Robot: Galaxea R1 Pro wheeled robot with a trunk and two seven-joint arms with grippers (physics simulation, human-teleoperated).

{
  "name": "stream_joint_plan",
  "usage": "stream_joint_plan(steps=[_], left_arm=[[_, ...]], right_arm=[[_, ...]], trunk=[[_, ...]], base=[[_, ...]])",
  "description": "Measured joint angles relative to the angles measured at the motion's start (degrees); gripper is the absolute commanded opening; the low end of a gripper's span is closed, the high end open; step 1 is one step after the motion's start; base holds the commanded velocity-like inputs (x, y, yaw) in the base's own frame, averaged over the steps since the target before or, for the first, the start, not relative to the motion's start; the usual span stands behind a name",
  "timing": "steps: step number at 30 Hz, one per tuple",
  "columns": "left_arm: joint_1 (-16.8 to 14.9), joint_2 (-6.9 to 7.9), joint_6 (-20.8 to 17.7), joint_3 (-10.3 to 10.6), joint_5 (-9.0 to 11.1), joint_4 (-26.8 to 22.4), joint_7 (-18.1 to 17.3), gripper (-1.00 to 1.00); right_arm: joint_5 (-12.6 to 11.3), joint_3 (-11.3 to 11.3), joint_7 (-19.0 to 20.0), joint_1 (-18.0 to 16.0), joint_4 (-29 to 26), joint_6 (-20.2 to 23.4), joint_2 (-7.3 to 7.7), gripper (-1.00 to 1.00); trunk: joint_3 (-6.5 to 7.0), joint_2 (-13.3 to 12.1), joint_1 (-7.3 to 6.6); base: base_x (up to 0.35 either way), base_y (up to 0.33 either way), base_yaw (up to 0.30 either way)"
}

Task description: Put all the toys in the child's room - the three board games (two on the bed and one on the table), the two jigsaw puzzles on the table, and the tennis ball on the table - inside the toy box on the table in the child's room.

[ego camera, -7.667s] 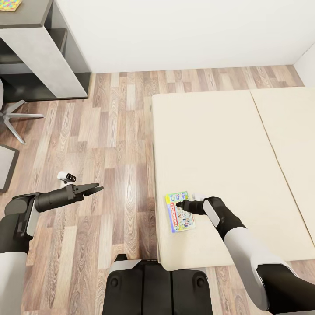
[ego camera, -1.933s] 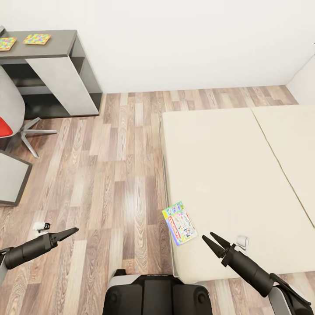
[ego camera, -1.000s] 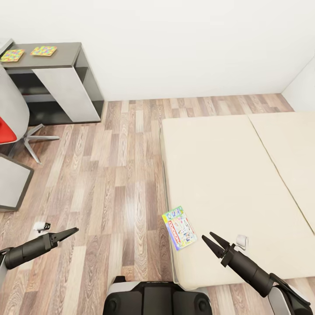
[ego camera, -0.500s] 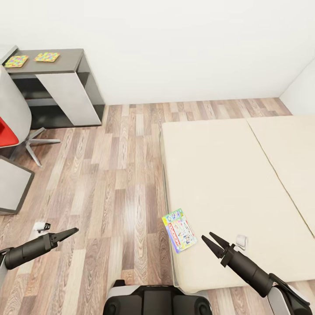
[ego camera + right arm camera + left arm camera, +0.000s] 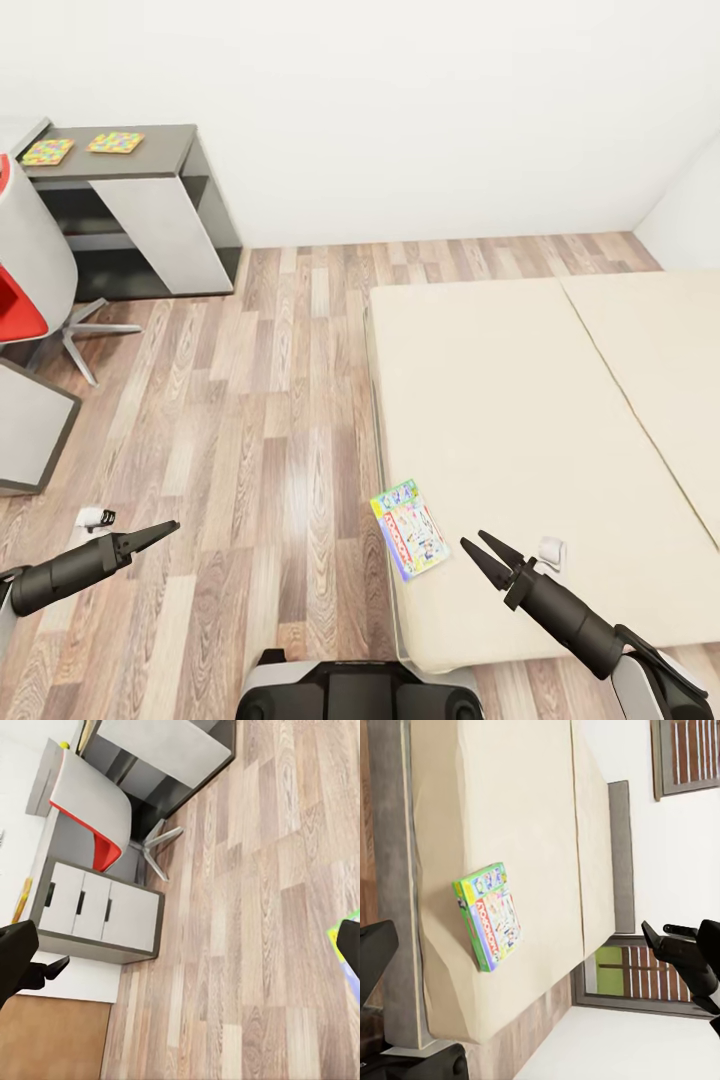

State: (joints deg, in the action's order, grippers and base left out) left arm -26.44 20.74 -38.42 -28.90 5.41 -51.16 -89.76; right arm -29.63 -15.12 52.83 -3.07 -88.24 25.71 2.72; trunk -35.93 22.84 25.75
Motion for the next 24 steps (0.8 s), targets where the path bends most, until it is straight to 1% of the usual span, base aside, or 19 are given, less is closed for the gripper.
stream_joint_plan(steps=[24], left_arm=[[0.0, 0.00, -0.1, 0.0, 0.0, 0.0, 0.0, 1.00]], right_arm=[[0.1, 0.1, 0.0, 0.0, 0.0, 0.0, -0.06, 1.00]], trunk=[[2.24, 0.0, 0.00]], base=[[-0.001, 0.000, 0.000]])
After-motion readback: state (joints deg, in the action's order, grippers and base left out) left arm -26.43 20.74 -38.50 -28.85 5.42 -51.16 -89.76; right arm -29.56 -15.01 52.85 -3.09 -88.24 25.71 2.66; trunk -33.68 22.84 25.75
